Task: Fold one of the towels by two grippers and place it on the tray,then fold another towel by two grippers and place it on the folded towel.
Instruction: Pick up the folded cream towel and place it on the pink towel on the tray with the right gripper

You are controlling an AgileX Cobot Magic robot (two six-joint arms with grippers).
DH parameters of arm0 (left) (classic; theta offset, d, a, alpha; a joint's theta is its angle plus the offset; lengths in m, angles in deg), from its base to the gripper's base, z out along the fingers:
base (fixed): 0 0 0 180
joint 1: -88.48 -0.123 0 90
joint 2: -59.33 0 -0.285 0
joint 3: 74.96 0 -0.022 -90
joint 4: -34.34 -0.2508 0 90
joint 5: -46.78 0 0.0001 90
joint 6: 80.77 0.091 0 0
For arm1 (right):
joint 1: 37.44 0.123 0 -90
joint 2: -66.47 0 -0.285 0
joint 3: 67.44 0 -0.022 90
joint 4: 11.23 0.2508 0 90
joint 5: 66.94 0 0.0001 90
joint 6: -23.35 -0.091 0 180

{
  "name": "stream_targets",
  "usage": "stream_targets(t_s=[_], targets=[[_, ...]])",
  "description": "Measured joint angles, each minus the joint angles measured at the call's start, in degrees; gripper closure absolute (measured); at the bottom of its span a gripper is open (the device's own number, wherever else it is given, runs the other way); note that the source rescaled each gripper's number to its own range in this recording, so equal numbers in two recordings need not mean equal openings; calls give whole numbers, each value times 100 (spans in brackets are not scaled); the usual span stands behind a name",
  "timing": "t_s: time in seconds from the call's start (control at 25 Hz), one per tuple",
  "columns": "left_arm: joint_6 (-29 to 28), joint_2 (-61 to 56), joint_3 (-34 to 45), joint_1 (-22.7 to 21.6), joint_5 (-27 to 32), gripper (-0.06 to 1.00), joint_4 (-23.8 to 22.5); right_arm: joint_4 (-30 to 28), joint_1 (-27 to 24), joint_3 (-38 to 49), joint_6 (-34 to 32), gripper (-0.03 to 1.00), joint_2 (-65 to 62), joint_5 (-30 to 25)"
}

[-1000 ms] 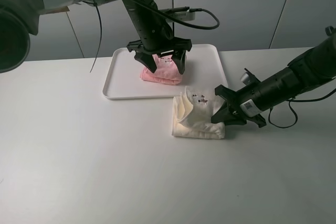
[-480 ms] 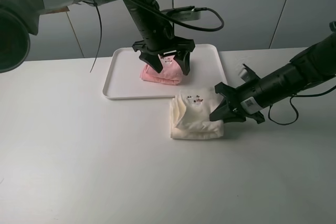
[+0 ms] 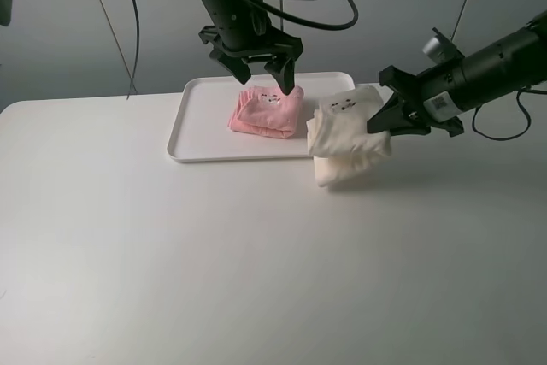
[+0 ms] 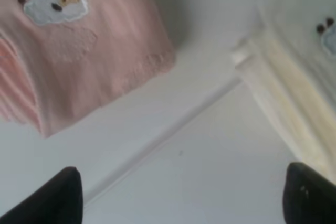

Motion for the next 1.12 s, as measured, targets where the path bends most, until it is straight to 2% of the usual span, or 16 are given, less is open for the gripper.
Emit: stream_targets(t_s=[0.24,0.44,0.6,0.8,1.0,1.12], targets=[[142,-509,1222,0,-3,-4,-294,-1179,0,-1317,-1205,88,0,-286],[312,-1483,2431,-187,-491,-4,-299,-1407,0,-2284,-1721,88,51,-533],[450,-2192,3463,-396,-935,-4,-287,-1022,114,-2956,-1855,88,412,-830],[521,-2739,4540,-594,-1470,-4,-259,-647,650,-3811,-2119,88,1101,-932],[585,-2963,4988,-608,-1706,-4,-200,-287,1111,-4850,-2532,88,1778,-979],[597,-2967,5037,-608,-1780,-4,-109,252,1199,-5368,-2676,88,2219,-1015]])
